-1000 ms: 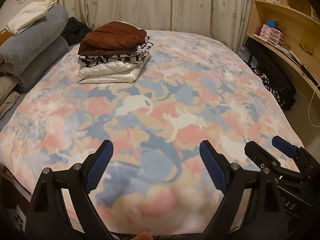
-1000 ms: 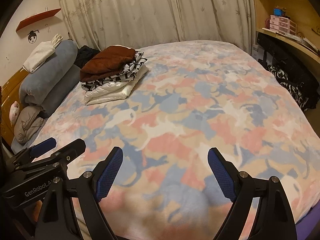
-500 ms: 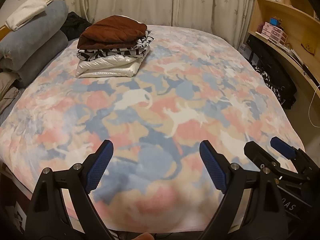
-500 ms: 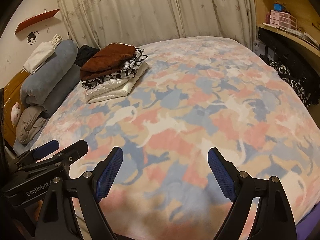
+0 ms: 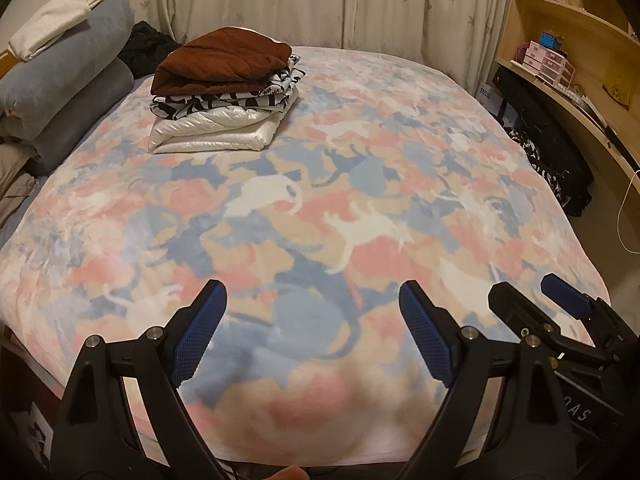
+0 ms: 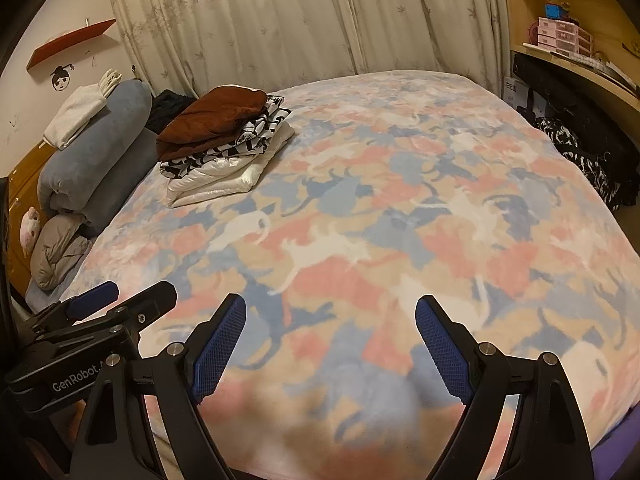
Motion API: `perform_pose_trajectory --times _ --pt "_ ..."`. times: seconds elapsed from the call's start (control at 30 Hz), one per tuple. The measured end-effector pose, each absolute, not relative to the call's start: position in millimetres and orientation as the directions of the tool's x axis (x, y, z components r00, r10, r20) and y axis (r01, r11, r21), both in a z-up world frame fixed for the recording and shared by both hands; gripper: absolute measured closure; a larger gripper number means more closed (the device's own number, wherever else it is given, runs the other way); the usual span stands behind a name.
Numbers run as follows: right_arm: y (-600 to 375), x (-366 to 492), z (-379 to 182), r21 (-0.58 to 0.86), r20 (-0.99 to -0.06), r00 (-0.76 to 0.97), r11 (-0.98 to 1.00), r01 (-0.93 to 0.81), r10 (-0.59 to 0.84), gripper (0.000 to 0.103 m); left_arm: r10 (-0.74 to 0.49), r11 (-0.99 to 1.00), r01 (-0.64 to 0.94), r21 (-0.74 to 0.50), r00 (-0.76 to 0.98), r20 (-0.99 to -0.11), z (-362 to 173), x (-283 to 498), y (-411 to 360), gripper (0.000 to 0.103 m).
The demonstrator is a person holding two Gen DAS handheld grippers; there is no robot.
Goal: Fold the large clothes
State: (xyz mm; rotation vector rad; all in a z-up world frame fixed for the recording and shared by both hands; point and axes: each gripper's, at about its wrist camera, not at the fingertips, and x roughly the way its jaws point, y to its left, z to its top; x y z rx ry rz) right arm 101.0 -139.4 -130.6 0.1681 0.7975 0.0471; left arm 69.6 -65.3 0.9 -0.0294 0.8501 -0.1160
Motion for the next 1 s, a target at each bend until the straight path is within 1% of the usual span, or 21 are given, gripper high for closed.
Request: perform_pose_trajectory --times 1.0 --pt "-143.9 103.4 -135.4 0.174 -0.713 0.693 0.984 0.027 0.107 0.015 -0.112 0.993 0.089 -0.071 0.649 -0.753 -4.5 70.0 -64.4 0.017"
